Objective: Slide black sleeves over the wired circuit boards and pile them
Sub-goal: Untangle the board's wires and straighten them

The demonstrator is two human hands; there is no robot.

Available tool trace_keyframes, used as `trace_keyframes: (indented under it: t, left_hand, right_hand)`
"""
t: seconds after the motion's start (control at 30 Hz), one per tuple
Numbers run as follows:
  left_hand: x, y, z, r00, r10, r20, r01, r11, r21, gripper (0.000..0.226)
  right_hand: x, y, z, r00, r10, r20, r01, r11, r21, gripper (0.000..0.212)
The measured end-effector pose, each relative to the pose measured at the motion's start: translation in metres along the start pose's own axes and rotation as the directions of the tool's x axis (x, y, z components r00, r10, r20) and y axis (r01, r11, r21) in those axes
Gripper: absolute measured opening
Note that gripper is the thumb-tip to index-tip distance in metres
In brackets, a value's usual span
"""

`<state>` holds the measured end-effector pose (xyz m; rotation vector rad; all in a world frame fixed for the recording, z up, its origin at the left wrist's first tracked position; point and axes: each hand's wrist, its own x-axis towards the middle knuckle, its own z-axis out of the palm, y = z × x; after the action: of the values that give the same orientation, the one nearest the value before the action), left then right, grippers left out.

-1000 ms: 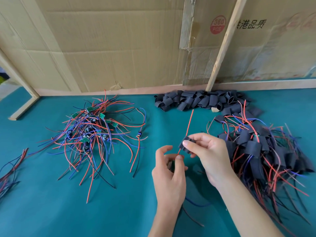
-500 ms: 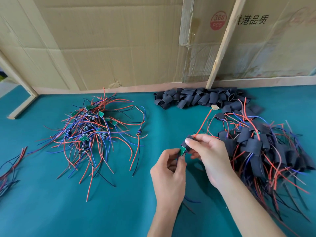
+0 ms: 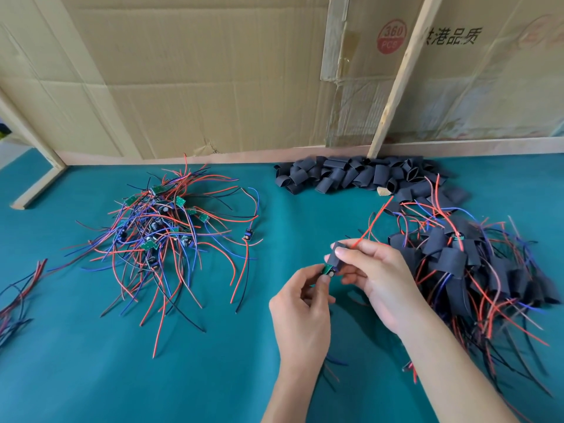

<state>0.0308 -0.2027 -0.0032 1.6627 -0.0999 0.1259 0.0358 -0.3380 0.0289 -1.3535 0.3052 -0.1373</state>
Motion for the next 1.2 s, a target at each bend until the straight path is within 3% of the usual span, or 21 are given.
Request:
trace_keyframes:
  t: [0.2,0.37,0.47,0.6,0.67,0.73,0.83,1.0,1.1,1.2]
  left_hand:
    - [0.002,-0.001,0.0,0.998,-0.026,-0.059,0.023,0.999,-0.048,0.015]
    - [0.002,-0.003,0.0,0.994,-0.035,-0.103,0.028,0.997,-0.068,0.018]
    - [0.002,-0.002,0.001,0.997,0.0,-0.072,-0.004,0.998,-0.059,0.013]
    - [0.0,-0.001,0.001,0.998,0.056,-0.027,-0.057,0.997,-0.047,0.036]
    - [0.0,-0.002,0.001,0.999,0.036,-0.03,-0.038,0.997,-0.072,0.034]
    - [0.0,-0.003,0.002,0.999,0.019,-0.035,-0.022,0.997,-0.077,0.026]
    - [0.0,-0.004,0.003,1.0,0.013,-0.02,-0.014,0.998,-0.067,0.023]
    - [0.0,-0.004,0.002,1.0,0.014,-0.014,-0.015,0.998,-0.065,0.023]
    - [-0.001,-0.002,0.002,1.0,0.0,-0.016,-0.001,0.997,-0.071,0.025]
    - [-0.001,0.0,0.001,1.0,-0.005,-0.017,0.004,0.997,-0.077,0.026]
  right_hand:
    - [-0.003,0.003,0.007,0.996,0.03,0.082,-0.031,0.999,0.019,0.005]
    - [-0.005,0.004,0.01,0.993,0.052,0.11,-0.052,0.999,-0.004,0.03]
    - [-0.007,0.002,0.013,0.995,0.058,0.087,-0.062,0.997,0.042,0.027]
    - [-0.01,-0.01,0.018,0.997,0.058,0.05,-0.066,0.978,0.198,0.015]
    - [-0.017,-0.026,0.009,0.999,0.015,-0.033,-0.008,0.98,0.2,0.019]
    - [-0.028,-0.049,-0.011,0.985,-0.093,-0.143,0.092,0.996,-0.012,0.026]
    - [-0.04,-0.087,-0.049,0.917,-0.28,-0.285,0.148,0.901,-0.408,0.041]
    - [-0.041,-0.123,-0.1,0.887,-0.24,-0.394,-0.069,0.775,-0.628,0.068]
    - [-0.023,-0.118,-0.127,0.826,-0.333,-0.455,-0.221,0.551,-0.805,0.054]
    - [-0.009,-0.116,-0.126,0.772,-0.425,-0.472,-0.198,0.546,-0.814,0.064]
